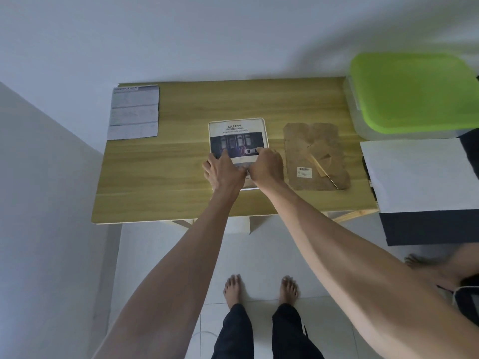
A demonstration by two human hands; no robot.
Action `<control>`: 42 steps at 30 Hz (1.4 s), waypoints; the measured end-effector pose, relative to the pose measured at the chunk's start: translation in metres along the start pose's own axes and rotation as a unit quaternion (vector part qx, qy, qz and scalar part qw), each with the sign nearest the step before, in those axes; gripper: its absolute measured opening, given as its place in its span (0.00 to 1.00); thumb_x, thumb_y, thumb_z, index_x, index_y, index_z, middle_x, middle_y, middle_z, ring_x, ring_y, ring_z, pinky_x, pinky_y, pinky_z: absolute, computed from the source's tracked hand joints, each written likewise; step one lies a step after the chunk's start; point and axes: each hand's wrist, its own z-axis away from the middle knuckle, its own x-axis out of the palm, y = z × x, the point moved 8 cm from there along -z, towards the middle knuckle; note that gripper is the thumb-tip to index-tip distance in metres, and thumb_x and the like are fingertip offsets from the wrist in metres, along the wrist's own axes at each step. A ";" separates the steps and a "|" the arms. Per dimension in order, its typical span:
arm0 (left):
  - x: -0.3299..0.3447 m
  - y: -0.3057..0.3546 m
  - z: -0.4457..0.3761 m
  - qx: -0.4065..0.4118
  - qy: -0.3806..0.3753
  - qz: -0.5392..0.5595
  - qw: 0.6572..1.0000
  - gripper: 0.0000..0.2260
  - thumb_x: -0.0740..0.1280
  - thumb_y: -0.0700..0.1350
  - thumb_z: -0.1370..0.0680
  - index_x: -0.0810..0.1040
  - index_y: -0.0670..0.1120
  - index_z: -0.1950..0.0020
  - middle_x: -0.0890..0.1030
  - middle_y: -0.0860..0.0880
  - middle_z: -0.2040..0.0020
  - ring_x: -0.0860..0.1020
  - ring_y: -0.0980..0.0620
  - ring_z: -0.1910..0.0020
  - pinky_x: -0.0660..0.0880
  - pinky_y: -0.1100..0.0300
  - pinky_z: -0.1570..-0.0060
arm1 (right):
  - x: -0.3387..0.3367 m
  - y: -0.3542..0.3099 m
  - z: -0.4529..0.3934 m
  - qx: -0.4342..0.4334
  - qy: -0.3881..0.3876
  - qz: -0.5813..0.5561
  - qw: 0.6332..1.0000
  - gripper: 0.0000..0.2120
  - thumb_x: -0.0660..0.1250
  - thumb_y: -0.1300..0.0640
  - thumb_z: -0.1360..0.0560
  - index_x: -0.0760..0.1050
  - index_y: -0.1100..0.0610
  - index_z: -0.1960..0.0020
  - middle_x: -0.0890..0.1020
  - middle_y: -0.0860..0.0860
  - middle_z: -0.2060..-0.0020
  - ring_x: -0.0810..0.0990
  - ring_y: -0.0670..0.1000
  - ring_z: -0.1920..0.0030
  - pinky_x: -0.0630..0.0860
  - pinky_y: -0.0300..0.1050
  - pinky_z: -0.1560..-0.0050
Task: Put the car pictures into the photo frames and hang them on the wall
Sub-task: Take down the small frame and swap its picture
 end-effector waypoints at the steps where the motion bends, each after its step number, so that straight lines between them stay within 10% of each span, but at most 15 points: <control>1: -0.001 0.000 -0.001 -0.006 -0.001 -0.001 1.000 0.21 0.72 0.50 0.27 0.74 0.47 0.36 0.68 0.43 0.35 0.66 0.39 0.36 0.65 0.47 0.37 | -0.001 0.000 -0.001 0.002 0.003 -0.014 1.000 0.14 0.75 0.59 0.29 0.81 0.57 0.44 0.83 0.55 0.50 0.78 0.58 0.48 0.69 0.42 0.58; 11: -0.002 0.001 -0.008 -0.017 -0.002 0.027 0.999 0.17 0.72 0.50 0.24 0.79 0.52 0.35 0.66 0.43 0.33 0.64 0.38 0.34 0.62 0.46 0.31 | -0.001 0.008 -0.009 0.058 0.000 -0.059 0.997 0.23 0.69 0.55 0.25 0.75 0.52 0.31 0.80 0.55 0.38 0.76 0.61 0.37 0.74 0.51 0.42; 17: -0.005 -0.006 -0.008 0.015 0.004 0.010 1.000 0.21 0.75 0.47 0.26 0.78 0.52 0.33 0.65 0.44 0.35 0.64 0.40 0.35 0.62 0.48 0.32 | -0.014 0.014 -0.010 0.056 0.032 -0.089 0.994 0.22 0.70 0.64 0.27 0.76 0.54 0.33 0.79 0.56 0.42 0.76 0.53 0.49 0.70 0.43 0.55; 23: -0.002 -0.010 -0.008 0.024 0.008 -0.005 1.000 0.22 0.74 0.45 0.27 0.78 0.52 0.33 0.65 0.44 0.33 0.63 0.40 0.34 0.63 0.48 0.32 | -0.020 0.012 -0.015 0.054 0.040 -0.158 0.985 0.23 0.73 0.67 0.30 0.79 0.54 0.37 0.84 0.55 0.47 0.82 0.57 0.47 0.82 0.55 0.48; 32: -0.016 -0.018 -0.014 0.014 0.032 0.106 0.994 0.25 0.73 0.48 0.25 0.74 0.55 0.29 0.70 0.44 0.33 0.67 0.41 0.34 0.67 0.47 0.32 | -0.026 -0.003 -0.014 0.006 0.025 -0.184 0.983 0.29 0.61 0.74 0.30 0.80 0.53 0.34 0.85 0.53 0.44 0.83 0.54 0.48 0.80 0.39 0.57; 38: -0.025 -0.022 -0.016 0.013 0.049 0.188 0.981 0.28 0.71 0.58 0.28 0.73 0.56 0.28 0.79 0.48 0.37 0.75 0.44 0.37 0.74 0.44 0.37 | -0.038 -0.004 -0.008 0.001 0.018 -0.314 0.949 0.27 0.58 0.74 0.25 0.77 0.56 0.31 0.80 0.47 0.41 0.83 0.52 0.44 0.85 0.49 0.51; 42: -0.028 -0.028 -0.020 0.010 0.049 0.265 0.963 0.26 0.75 0.41 0.29 0.77 0.50 0.32 0.81 0.49 0.40 0.81 0.47 0.44 0.81 0.46 0.45 | -0.040 0.002 -0.007 0.013 0.017 -0.320 0.947 0.29 0.57 0.75 0.26 0.75 0.57 0.29 0.80 0.50 0.38 0.82 0.50 0.41 0.84 0.49 0.46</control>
